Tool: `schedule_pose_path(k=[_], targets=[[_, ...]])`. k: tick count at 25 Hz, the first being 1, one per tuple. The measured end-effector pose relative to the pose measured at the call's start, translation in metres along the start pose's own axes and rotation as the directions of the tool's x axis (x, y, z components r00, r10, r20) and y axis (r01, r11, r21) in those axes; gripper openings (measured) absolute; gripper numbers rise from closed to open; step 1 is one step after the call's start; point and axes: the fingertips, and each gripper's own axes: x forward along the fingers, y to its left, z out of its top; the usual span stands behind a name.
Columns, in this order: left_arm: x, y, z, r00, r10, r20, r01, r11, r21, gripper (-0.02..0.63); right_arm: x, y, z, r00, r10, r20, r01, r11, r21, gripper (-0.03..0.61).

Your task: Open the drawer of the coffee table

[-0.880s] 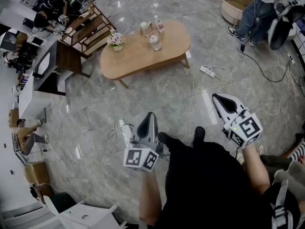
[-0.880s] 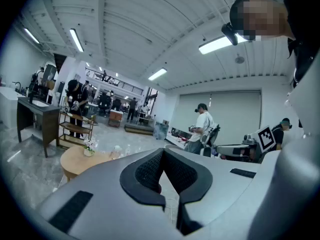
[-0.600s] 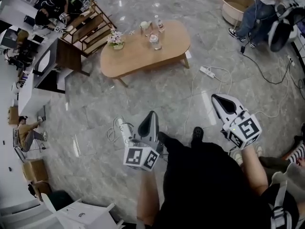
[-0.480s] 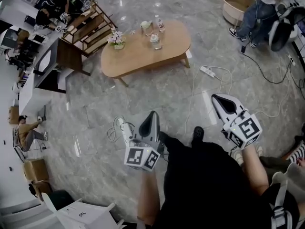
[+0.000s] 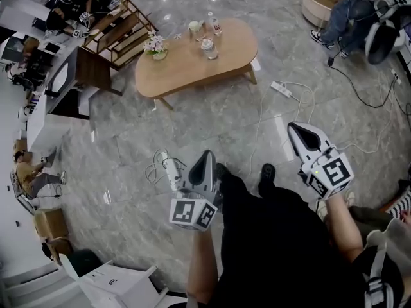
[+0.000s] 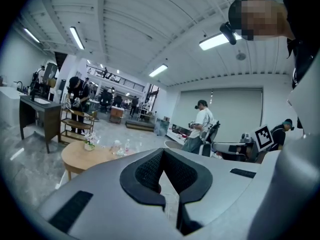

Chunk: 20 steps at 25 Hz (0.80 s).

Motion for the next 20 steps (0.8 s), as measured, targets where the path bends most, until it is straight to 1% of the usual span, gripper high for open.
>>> schedule_pose_path(k=[4, 8, 13, 16, 20], targets=[[0.004, 0.009, -0.010, 1.000, 0.010, -0.022, -0.011, 1.000, -0.010, 0.003, 0.006, -0.002, -0.016, 1.000, -0.005, -0.031, 0.005, 1.000, 0.003, 0.012], [0.017, 0.030, -0.012, 0.999, 0.009, -0.036, -0.010, 1.000, -0.024, 0.003, 0.028, -0.002, -0.023, 0.998, -0.001, -0.062, 0.002, 1.000, 0.004, 0.012], [0.049, 0.074, -0.010, 0.999, -0.015, -0.043, 0.012, 0.998, -0.057, 0.003, 0.074, -0.005, -0.017, 0.997, -0.016, -0.078, 0.016, 1.000, -0.006, 0.012], [0.076, 0.106, 0.001, 0.999, -0.030, -0.040, 0.027, 0.997, -0.068, 0.003, 0.110, -0.009, -0.005, 0.996, -0.036, -0.082, 0.035, 0.999, -0.013, 0.012], [0.119, 0.147, 0.017, 0.997, -0.069, -0.039, 0.065, 0.994, -0.085, 0.003, 0.161, -0.017, 0.012, 0.995, -0.056, -0.084, 0.055, 0.998, -0.016, 0.012]])
